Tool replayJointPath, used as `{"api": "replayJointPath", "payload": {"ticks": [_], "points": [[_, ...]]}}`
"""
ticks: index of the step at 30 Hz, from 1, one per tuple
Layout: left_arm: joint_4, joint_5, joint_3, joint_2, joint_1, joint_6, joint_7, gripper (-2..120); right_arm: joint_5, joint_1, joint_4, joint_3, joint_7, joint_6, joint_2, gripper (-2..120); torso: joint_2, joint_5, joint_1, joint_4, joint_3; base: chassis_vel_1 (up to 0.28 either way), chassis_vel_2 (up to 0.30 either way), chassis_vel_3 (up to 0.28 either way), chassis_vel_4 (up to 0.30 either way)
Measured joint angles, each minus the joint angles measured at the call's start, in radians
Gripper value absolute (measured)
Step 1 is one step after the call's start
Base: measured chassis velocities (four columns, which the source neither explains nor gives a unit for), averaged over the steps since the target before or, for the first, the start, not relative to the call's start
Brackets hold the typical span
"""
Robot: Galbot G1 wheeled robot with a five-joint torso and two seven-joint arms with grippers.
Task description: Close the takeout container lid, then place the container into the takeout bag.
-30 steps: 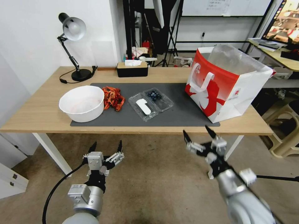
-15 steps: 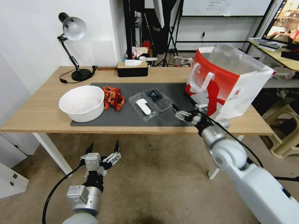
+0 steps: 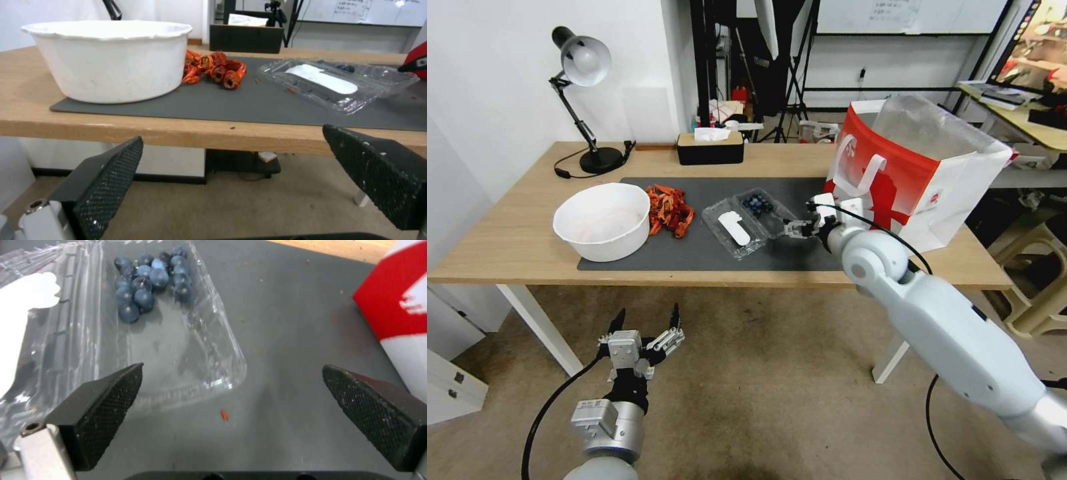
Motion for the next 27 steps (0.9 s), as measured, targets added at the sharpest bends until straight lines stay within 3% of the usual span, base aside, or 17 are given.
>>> {"api": "replayJointPath", "payload": {"ticks": [14,27], "points": [[0.014,-0.006,0.002,0.002,-0.006,-0.001,-0.001,100,0.065,0.173,-0.158,-0.091,0.016,-0.011,0.041,100,0.0,0.0,0.0,0.0001,0.0,0.0,0.0,0.0,0.0],[0.025,-0.004,-0.002,0.001,-0.005,-0.007,-0.008,100,0.108,0.212,-0.228,-0.131,-0.038,-0.012,0.043,100,0.0,0.0,0.0,0.0,0.0,0.0,0.0,0.0,0.0]]}}
